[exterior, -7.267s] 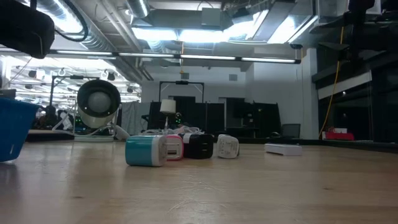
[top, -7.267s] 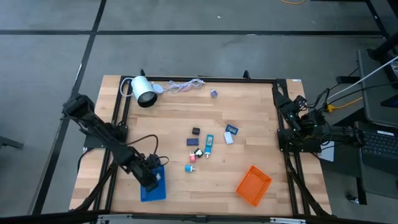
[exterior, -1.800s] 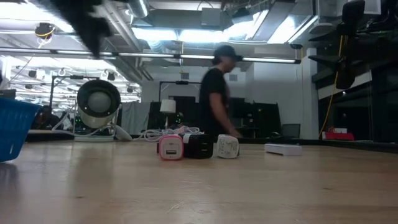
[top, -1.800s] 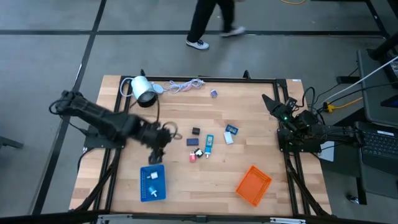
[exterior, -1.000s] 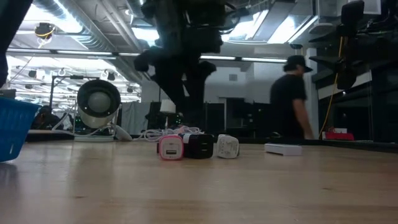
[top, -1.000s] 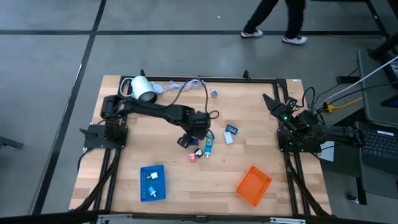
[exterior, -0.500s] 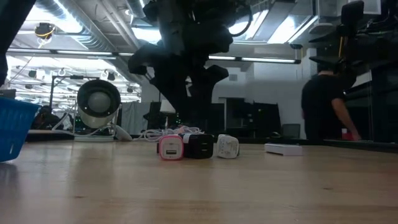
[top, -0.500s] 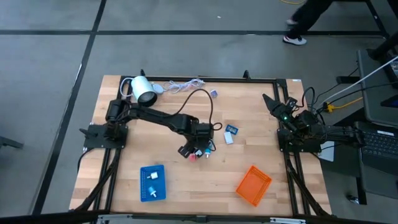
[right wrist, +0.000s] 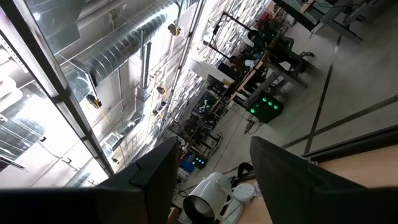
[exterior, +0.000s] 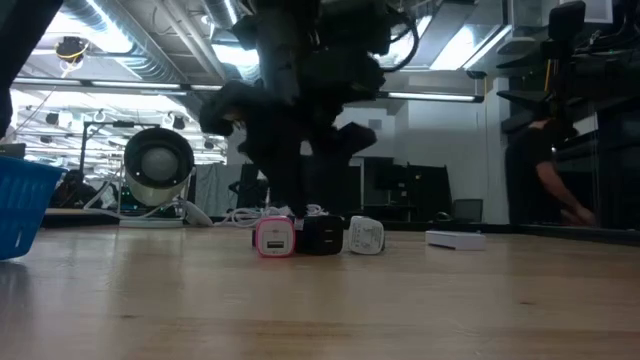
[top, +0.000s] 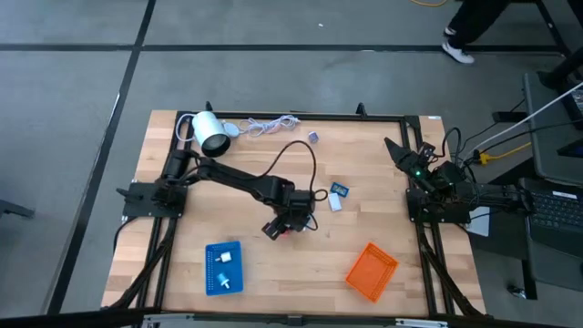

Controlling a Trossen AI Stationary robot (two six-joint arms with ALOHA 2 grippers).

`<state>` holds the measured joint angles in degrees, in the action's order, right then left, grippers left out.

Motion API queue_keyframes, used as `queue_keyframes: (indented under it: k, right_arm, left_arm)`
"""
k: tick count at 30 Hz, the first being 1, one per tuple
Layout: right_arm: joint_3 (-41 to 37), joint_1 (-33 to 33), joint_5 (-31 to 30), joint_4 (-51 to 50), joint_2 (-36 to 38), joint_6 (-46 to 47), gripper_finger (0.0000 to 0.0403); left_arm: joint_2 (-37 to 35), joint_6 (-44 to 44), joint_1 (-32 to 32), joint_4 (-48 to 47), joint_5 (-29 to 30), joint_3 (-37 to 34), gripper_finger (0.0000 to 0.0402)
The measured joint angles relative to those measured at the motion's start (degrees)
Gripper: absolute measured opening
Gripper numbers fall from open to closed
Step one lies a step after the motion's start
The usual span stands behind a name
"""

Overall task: Pick & Place Office items
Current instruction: Put the bottom black charger adapter into the blue basket

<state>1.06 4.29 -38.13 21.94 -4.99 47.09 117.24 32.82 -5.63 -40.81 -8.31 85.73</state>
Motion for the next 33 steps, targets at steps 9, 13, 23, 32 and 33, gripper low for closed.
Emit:
queue_keyframes:
  k: [9,13,23,32,33]
  right_arm:
    - [0.0,0.0,0.0,-0.1,0.0,-0.2,0.0205]
    - [0.0,0.1,0.0,-0.1,0.0,0.0,0.0205]
    - [0.0,0.1,-0.4,-0.1,0.0,0.3,0.0205]
    - [0.0,0.1,-1.2,0.1,0.0,0.3,0.0205]
    - [0.0,0.0,-1.5,0.1,0.0,0.3,0.0205]
  left_arm:
    - [3.7,-2.0,0.4,0.1,-0.3,0.0,0.0209]
    - [4.3,-4.1,0.5,0.0,0.1,0.1,0.02]
    - [2.9,-17.6,4.1,-3.4,-3.8,-0.1,0.0144]
    - [-6.4,-23.2,7.8,-5.9,-10.3,-0.2,0.0144]
    - [-8.0,-24.1,8.3,-5.8,-10.3,-0.2,0.0144]
